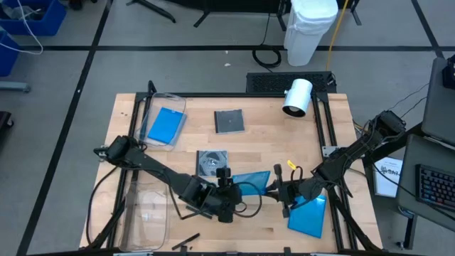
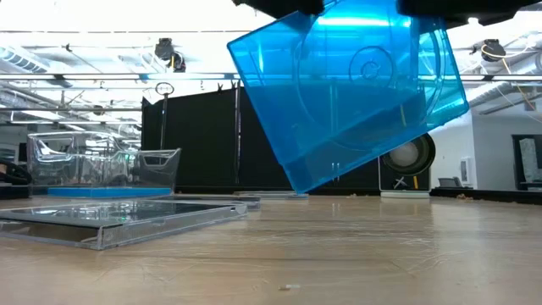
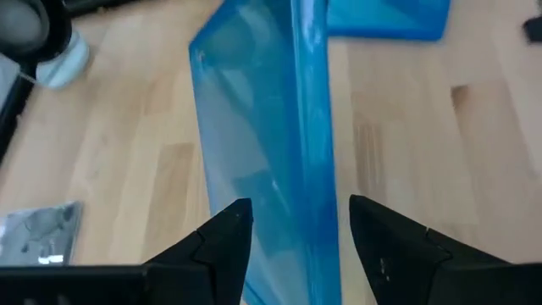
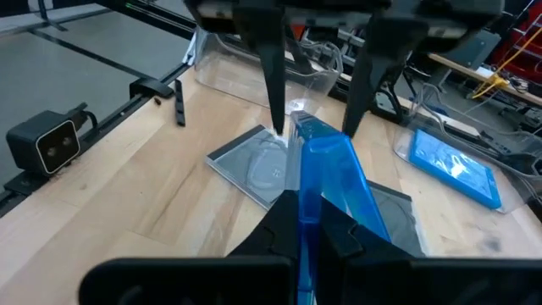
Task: Pick & place jewel cases by type
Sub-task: Put the top blue CD case into the top transparent bin
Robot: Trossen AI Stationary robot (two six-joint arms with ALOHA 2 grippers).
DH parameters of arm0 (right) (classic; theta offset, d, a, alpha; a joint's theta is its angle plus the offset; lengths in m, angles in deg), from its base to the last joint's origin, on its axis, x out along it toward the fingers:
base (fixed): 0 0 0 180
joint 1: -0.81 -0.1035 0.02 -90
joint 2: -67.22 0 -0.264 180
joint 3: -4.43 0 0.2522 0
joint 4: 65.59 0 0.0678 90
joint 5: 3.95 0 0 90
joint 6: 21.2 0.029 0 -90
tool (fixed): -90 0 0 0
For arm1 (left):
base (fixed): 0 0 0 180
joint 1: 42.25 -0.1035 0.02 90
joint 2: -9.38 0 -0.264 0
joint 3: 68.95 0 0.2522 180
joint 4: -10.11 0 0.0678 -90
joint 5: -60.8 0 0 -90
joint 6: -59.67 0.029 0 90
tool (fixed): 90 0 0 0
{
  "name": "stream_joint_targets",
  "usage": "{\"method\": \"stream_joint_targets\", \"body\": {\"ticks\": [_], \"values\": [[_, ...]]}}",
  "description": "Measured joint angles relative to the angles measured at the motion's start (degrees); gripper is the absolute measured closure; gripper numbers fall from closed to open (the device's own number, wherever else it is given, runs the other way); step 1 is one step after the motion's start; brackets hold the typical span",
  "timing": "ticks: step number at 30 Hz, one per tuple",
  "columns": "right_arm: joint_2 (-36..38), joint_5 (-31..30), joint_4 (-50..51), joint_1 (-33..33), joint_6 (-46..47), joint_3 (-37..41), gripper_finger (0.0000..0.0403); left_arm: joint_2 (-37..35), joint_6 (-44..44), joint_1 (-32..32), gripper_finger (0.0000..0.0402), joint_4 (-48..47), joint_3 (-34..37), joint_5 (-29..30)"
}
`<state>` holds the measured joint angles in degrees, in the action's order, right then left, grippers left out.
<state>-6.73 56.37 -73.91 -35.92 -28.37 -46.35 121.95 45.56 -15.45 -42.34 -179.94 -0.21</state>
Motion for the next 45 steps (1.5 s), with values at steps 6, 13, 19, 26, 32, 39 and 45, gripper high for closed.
{"method": "stream_joint_targets", "body": {"ticks": [6,13,19,26,32,39,45], "values": [[0.0,-0.2,0.1,0.0,0.0,0.0,0.0403,1.3,0.5,-1.6,0.0212,-1.3,0.0,-1.0],[0.0,-0.3,-0.2,0.1,0.3,0.0,0.039,1.2,3.8,-2.1,0.0368,-1.7,0.0,-3.4],[0.3,-0.4,0.7,-0.1,-0.2,0.0,0.0352,0.6,3.6,-1.4,0.0369,-9.4,-0.1,0.5],[3.2,0.7,2.3,-0.9,2.4,0.0,0.0325,-5.1,-9.8,0.6,0.0369,-29.1,0.1,12.3],[3.9,0.3,2.6,-2.2,3.5,0.0,0.0322,-13.0,-32.5,-0.8,0.0369,-47.0,0.0,18.4],[3.7,-0.1,9.6,-2.4,7.8,0.0,0.0329,-22.9,-46.6,-11.3,0.0369,-51.2,1.2,16.4],[3.7,-0.1,13.9,-2.4,11.4,0.0,0.033,-25.4,-39.3,-24.5,0.0369,-51.3,1.3,8.3]]}}
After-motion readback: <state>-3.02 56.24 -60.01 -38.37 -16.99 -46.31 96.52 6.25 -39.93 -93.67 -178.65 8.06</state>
